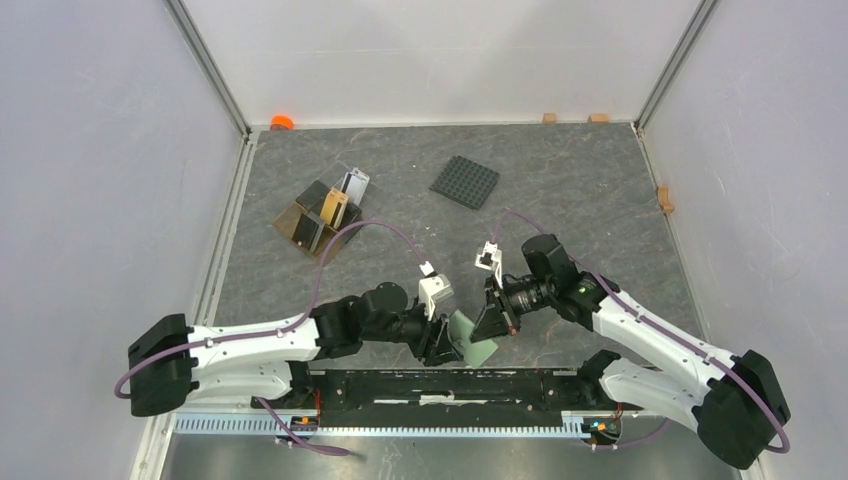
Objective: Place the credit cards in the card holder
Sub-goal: Open the card holder at the center of the board.
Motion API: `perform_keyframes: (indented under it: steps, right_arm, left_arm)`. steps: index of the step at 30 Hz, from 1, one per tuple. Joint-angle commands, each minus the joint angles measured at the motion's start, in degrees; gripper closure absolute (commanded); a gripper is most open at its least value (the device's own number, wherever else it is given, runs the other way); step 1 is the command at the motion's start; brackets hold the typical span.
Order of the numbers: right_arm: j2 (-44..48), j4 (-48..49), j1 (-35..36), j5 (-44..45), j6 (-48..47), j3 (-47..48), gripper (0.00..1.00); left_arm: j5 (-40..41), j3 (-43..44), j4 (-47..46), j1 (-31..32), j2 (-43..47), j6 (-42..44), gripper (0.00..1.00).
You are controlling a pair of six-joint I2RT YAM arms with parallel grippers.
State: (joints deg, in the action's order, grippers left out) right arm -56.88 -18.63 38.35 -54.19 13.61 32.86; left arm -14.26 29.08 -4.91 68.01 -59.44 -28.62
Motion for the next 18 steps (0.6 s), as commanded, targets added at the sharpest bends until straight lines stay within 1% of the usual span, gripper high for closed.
perform_keyframes:
  steps: [1, 5, 12, 18]
  right_arm:
    - [0.01, 2.96, 0.24, -5.13, -0.32, 0.45, 1.0]
    - [-0.16, 3.71, 0.27, -5.31, -0.24, -0.1, 1.0]
    - [-0.97, 6.42, 0.32, -5.56, 0.74, -1.85, 1.0]
    - [-1.74, 7.47, 0.39, -4.94, 0.91, -2.92, 1.0]
  left_arm:
    - [-3.24, 1.75, -5.71, 0.16, -2.24, 1.2, 0.41]
    - [-3.24, 1.35, -7.85, 0.19, -2.14, 0.82, 0.46]
    - [-6.62, 0.71, -14.9, 0.12, -4.85, -2.12, 0.5]
    - [-7.71, 1.02, -16.63, 0.17, -6.36, -2.5, 0.56]
